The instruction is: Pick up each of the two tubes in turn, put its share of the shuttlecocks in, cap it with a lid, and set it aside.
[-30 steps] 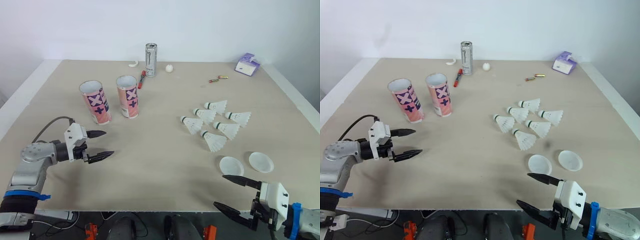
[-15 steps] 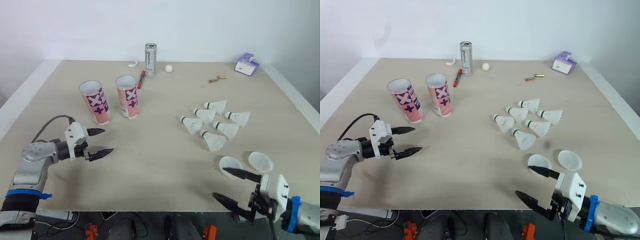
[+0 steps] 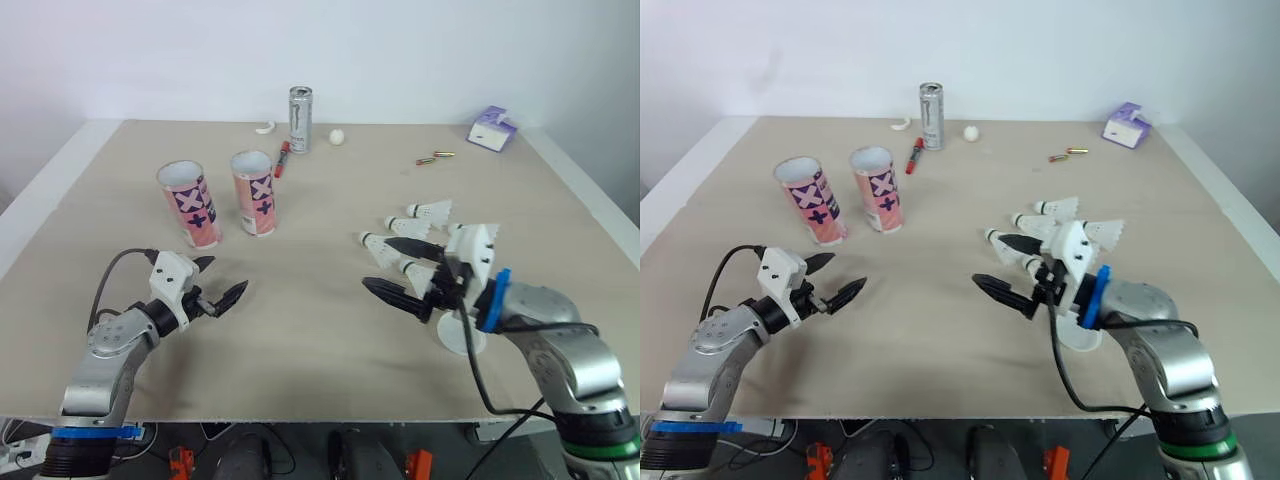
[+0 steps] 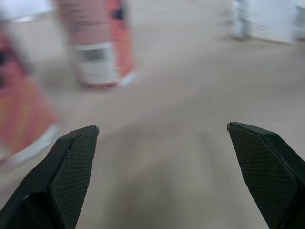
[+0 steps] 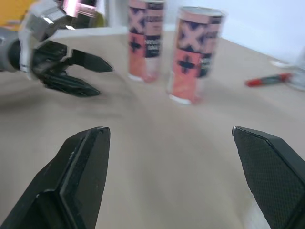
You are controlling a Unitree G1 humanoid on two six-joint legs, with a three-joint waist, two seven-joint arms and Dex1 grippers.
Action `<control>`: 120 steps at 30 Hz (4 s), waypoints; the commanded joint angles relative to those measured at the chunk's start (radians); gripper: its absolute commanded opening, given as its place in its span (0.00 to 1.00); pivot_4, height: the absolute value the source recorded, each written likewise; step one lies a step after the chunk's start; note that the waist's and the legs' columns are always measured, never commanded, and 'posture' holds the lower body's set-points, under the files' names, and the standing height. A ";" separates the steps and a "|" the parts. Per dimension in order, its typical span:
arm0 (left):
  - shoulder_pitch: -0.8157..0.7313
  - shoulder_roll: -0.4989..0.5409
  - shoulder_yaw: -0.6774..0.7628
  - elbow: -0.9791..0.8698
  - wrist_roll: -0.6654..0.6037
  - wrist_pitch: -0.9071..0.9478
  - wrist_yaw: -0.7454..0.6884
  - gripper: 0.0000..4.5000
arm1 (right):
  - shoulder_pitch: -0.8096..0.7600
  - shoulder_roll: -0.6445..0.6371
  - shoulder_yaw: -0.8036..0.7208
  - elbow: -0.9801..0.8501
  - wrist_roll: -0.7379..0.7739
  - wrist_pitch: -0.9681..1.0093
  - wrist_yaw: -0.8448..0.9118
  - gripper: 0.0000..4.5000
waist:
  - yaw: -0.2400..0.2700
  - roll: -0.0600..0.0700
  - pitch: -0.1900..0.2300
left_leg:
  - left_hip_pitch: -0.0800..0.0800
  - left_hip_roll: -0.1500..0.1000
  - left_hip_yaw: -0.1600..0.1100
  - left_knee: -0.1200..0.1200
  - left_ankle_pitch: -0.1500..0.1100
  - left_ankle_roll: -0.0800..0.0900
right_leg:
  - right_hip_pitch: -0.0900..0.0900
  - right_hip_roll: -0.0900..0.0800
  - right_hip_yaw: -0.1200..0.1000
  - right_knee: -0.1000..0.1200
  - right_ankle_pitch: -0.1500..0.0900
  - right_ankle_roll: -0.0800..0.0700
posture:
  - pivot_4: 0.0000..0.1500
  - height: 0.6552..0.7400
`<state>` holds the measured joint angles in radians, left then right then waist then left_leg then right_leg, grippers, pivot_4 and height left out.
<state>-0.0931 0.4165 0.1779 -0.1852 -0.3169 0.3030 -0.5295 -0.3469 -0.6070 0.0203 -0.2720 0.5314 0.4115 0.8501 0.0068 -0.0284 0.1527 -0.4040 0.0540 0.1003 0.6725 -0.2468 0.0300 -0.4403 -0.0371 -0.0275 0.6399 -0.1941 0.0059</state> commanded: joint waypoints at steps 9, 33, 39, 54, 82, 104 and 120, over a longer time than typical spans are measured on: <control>-0.040 -0.161 0.121 -0.021 -0.007 0.082 0.331 1.00 | -0.275 0.176 0.110 0.359 -0.119 -0.133 0.094 0.98 | 0.002 0.000 0.000 | 0.000 -0.003 -0.001 0.001 0.000 0.000 | 0.000 -0.002 -0.001 0.003 0.002 -0.005 | 1.00 1.00; -0.411 -0.047 0.020 0.508 0.097 -0.060 0.195 1.00 | -0.331 0.248 0.107 0.459 -0.234 -0.226 0.088 0.98 | -0.001 0.000 0.000 | -0.001 -0.001 -0.001 0.000 0.002 -0.003 | -0.002 0.000 -0.003 0.006 0.002 -0.008 | 1.00 1.00; -0.468 -0.046 0.036 0.611 0.104 -0.097 0.204 1.00 | -0.322 0.244 0.104 0.441 -0.234 -0.215 0.085 0.98 | -0.001 0.000 0.000 | -0.001 -0.001 -0.001 0.000 0.002 -0.003 | -0.002 0.000 -0.003 0.006 0.002 -0.008 | 1.00 1.00; -0.653 -0.061 0.020 0.937 0.127 -0.246 0.169 1.00 | -0.317 0.229 0.098 0.416 -0.232 -0.196 0.083 0.98 | -0.001 -0.001 0.000 | -0.002 -0.002 0.001 0.000 0.002 -0.003 | -0.002 -0.001 -0.004 0.005 0.002 -0.008 | 1.00 1.00; -0.683 0.018 0.024 1.106 0.150 -0.473 0.067 0.67 | -0.260 0.190 0.077 0.314 -0.212 -0.152 0.071 1.00 | -0.005 -0.001 0.000 | -0.003 -0.002 0.001 -0.001 0.001 -0.004 | -0.002 -0.002 -0.006 0.005 -0.001 -0.007 | 1.00 1.00; -0.409 0.288 -0.406 0.253 0.177 -0.167 -0.709 0.67 | 0.160 0.080 -0.071 -0.276 -0.059 0.099 -0.111 1.00 | 0.004 -0.001 0.000 | -0.002 -0.001 -0.002 -0.001 -0.002 -0.008 | -0.002 -0.003 -0.006 0.006 -0.010 -0.002 | 1.00 1.00; -0.606 0.204 -0.537 0.321 0.266 -0.056 -0.751 0.67 | 0.280 -0.029 -0.066 -0.355 -0.033 0.007 0.017 1.00 | 0.003 -0.001 0.001 | -0.003 -0.004 -0.010 -0.001 -0.002 -0.006 | 0.000 0.003 -0.001 0.006 -0.012 -0.001 | 1.00 1.00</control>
<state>-0.6877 0.6310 -0.3500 0.1485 -0.0572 0.2281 -1.2853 -0.0664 -0.6223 -0.0389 -0.5849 0.4859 0.4441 0.8531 0.0094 -0.0290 0.1533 -0.4066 0.0492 0.0901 0.6718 -0.2492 0.0242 -0.4402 -0.0341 -0.0285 0.6459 -0.2064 0.0055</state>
